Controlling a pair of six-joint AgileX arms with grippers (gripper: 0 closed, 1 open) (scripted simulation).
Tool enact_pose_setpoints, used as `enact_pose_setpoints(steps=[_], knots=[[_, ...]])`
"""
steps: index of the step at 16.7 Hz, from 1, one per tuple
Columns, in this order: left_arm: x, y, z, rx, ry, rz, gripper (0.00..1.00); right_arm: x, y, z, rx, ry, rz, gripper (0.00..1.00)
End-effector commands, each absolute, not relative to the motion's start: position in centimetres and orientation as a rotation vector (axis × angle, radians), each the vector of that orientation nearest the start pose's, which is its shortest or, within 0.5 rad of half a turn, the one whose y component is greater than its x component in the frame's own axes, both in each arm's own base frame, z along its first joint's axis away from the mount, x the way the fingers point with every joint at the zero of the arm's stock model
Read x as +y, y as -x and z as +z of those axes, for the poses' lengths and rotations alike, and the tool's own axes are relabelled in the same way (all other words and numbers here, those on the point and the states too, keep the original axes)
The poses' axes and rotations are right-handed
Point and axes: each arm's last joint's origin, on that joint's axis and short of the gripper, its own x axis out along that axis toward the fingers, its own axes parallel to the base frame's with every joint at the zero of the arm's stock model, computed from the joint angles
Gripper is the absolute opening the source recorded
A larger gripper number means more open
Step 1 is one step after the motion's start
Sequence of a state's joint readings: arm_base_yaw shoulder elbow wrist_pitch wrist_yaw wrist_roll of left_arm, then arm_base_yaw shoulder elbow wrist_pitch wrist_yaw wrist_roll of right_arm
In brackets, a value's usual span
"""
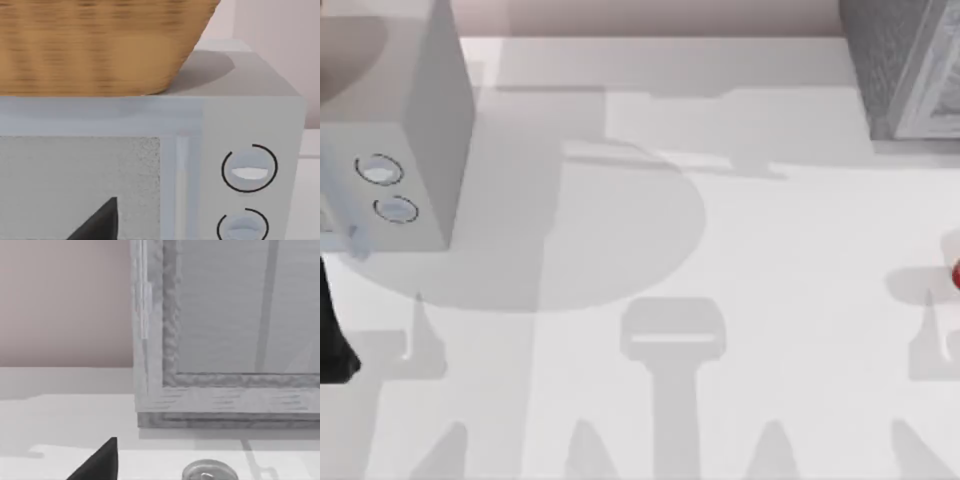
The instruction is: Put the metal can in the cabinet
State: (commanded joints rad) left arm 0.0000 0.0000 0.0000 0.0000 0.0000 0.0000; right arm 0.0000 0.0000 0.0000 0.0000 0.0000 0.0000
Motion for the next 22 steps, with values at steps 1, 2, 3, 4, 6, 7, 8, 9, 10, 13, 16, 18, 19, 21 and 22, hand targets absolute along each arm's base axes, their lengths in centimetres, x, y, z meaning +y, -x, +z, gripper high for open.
enact_pose_setpoints(steps=[1,2,3,4,6,7,8,9,10,13,16,18,19,21,22], knots=[[-0.1,-10.6,16.0,0.0,0.0,0.0,1.0,-0.1,-10.6,16.0,0.0,0.0,0.0,1.0],[-0.1,-10.6,16.0,0.0,0.0,0.0,1.0,-0.1,-10.6,16.0,0.0,0.0,0.0,1.0],[-0.1,-10.6,16.0,0.0,0.0,0.0,1.0,-0.1,-10.6,16.1,-0.001,0.0,-0.001,1.0],[-0.1,-10.6,16.0,0.0,0.0,0.0,1.0,-0.1,-10.7,16.2,-0.003,0.001,-0.004,1.0],[-0.1,-10.6,16.0,0.0,0.0,0.0,1.0,-0.2,-11.2,16.4,-0.005,0.003,-0.009,1.0],[-0.1,-10.6,16.0,0.0,0.0,0.0,1.0,-0.2,-11.5,16.5,-0.003,0.004,-0.011,1.0],[-0.1,-10.6,16.0,0.0,0.0,0.0,1.0,-0.2,-11.9,16.6,0.002,0.004,-0.012,1.0],[-0.1,-10.6,16.0,0.0,0.0,0.0,1.0,-0.2,-12.4,16.6,0.01,0.005,-0.014,1.0],[-0.1,-10.6,16.0,0.0,0.0,0.0,1.0,-0.2,-12.9,16.5,0.02,0.005,-0.015,1.0],[-0.1,-10.6,16.0,0.0,0.0,0.0,1.0,-0.2,-14.8,15.8,0.067,0.005,-0.016,1.0],[-0.1,-10.6,16.0,0.0,0.0,0.0,1.0,-0.2,-16.8,14.3,0.126,0.003,-0.015,1.0],[-0.1,-10.6,16.0,0.0,0.0,0.0,1.0,-0.2,-17.9,13.0,0.163,0.001,-0.014,1.0],[-0.1,-10.6,16.0,0.0,0.0,0.0,1.0,-0.2,-18.3,12.2,0.181,0.0,-0.013,1.0],[-0.1,-10.6,16.0,0.0,0.0,0.0,1.0,-0.2,-19.1,10.7,0.216,-0.002,-0.012,1.0],[-0.1,-10.6,16.0,0.0,0.0,0.0,1.0,-0.2,-19.3,10.0,0.233,-0.002,-0.012,1.0]])
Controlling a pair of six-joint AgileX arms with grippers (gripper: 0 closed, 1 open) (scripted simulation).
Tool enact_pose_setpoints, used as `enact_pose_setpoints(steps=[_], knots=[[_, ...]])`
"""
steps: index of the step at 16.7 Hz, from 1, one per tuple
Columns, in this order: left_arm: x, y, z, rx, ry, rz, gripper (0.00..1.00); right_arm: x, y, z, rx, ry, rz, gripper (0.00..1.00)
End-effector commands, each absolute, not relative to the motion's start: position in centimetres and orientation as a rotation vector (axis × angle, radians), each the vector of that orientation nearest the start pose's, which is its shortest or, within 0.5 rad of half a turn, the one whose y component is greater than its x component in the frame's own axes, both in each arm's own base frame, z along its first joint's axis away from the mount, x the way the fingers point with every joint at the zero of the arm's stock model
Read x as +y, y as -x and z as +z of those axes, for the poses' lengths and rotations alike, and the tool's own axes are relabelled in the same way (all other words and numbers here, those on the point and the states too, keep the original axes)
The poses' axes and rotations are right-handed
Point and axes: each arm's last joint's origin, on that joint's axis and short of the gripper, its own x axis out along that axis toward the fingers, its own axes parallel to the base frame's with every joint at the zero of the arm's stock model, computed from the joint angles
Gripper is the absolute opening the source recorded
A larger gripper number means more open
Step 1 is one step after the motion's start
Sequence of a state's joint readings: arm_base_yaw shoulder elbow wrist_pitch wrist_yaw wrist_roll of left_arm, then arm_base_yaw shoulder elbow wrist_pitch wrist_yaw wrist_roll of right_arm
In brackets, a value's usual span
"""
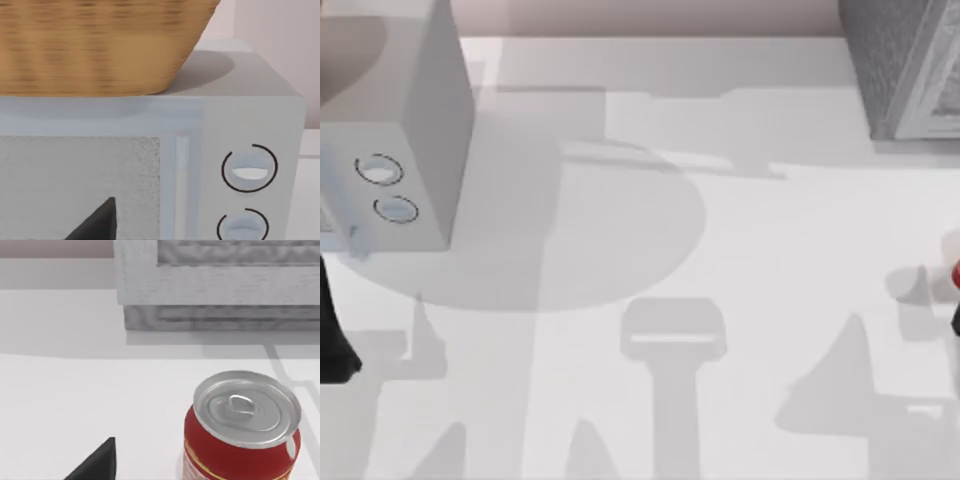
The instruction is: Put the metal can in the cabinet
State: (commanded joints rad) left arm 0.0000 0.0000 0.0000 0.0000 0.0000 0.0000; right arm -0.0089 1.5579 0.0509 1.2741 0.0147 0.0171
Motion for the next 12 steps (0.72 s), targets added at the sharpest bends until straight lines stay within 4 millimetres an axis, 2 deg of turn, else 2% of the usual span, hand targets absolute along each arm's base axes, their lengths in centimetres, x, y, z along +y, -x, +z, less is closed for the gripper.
enact_pose_setpoints(steps=[6,12], knots=[[-0.1,-10.6,16.0,0.0,0.0,0.0,1.0,-0.2,-19.9,6.7,0.291,-0.004,-0.01,1.0],[-0.1,-10.6,16.0,0.0,0.0,0.0,1.0,-0.2,-19.9,6.4,0.294,-0.003,-0.01,1.0]])
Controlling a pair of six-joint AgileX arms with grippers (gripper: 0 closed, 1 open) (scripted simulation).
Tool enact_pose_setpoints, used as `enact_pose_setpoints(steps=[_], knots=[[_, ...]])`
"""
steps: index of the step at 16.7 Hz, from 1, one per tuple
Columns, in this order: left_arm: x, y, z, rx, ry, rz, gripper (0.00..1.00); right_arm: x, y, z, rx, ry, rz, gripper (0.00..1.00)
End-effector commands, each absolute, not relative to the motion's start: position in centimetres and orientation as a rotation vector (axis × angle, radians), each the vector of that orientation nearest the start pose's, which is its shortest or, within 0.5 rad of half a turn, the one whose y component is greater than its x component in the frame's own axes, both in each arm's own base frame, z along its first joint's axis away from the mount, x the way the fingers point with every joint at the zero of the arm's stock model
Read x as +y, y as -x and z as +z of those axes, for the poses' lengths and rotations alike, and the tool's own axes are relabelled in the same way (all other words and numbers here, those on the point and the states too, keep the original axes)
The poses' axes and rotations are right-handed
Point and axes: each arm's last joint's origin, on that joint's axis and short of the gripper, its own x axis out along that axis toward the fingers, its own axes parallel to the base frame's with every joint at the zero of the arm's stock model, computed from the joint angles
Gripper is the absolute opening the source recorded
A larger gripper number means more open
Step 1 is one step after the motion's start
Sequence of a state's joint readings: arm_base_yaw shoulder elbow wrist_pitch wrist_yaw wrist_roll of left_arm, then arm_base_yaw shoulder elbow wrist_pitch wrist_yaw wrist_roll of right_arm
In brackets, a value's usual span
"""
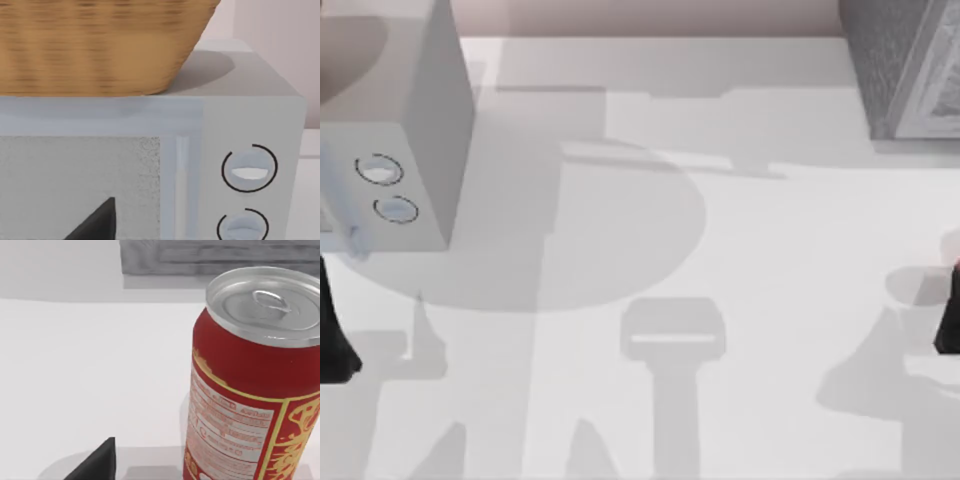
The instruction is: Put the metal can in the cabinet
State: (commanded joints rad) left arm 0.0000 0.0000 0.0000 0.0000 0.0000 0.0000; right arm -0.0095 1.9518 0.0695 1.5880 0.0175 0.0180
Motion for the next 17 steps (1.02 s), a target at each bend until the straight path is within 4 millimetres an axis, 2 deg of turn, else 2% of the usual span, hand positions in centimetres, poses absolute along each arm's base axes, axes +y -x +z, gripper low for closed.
enact_pose_setpoints(steps=[3,11,16,17], knots=[[-0.1,-10.6,16.0,0.0,0.0,0.0,1.0,-0.2,-20.2,6.3,0.296,-0.003,-0.01,1.0],[-0.1,-10.6,16.0,0.0,0.0,0.0,1.0,-0.2,-25.3,4.8,0.294,-0.003,-0.01,1.0],[-0.1,-10.6,16.0,0.0,0.0,0.0,1.0,-0.2,-25.7,4.7,0.294,-0.003,-0.01,1.0],[-0.1,-10.6,16.0,0.0,0.0,0.0,1.0,-0.2,-25.7,4.7,0.294,-0.003,-0.01,0.92]])
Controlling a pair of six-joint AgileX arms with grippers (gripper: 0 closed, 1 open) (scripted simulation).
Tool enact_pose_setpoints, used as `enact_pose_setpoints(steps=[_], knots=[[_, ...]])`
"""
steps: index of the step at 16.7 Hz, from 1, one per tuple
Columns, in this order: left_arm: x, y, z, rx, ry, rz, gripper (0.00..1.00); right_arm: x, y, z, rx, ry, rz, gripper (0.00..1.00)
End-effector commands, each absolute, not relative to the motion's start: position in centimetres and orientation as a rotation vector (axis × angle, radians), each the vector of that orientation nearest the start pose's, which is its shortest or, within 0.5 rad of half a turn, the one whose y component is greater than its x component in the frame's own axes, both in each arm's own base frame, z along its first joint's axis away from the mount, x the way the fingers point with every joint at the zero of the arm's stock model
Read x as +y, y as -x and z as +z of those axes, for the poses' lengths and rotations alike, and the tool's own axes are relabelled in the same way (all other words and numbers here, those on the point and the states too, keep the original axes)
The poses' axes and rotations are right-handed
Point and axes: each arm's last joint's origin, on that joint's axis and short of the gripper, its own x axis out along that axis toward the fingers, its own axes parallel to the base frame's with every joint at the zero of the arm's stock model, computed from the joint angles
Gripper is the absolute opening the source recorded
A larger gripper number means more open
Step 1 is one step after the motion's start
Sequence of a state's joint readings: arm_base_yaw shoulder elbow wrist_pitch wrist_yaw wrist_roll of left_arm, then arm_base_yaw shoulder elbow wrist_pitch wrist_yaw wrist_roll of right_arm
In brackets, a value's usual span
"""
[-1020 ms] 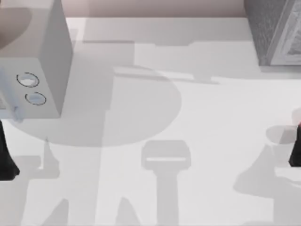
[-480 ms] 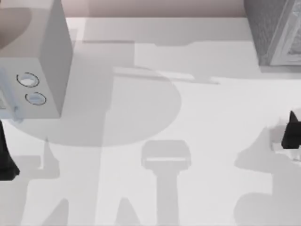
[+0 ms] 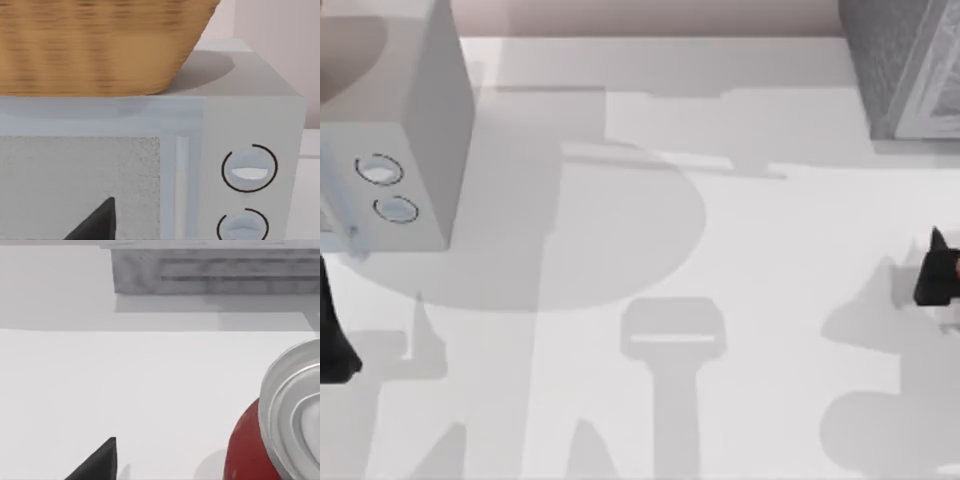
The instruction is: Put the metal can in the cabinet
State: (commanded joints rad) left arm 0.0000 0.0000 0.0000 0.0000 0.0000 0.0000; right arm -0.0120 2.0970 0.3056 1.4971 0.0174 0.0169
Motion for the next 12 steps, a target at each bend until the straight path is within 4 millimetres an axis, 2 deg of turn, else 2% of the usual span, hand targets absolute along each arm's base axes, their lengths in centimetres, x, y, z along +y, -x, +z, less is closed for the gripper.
enact_pose_setpoints(steps=[12], knots=[[-0.12,-10.57,16.0,0.0,0.0,0.0,1.0,-0.24,-25.68,4.65,0.294,-0.003,-0.01,0.02]])
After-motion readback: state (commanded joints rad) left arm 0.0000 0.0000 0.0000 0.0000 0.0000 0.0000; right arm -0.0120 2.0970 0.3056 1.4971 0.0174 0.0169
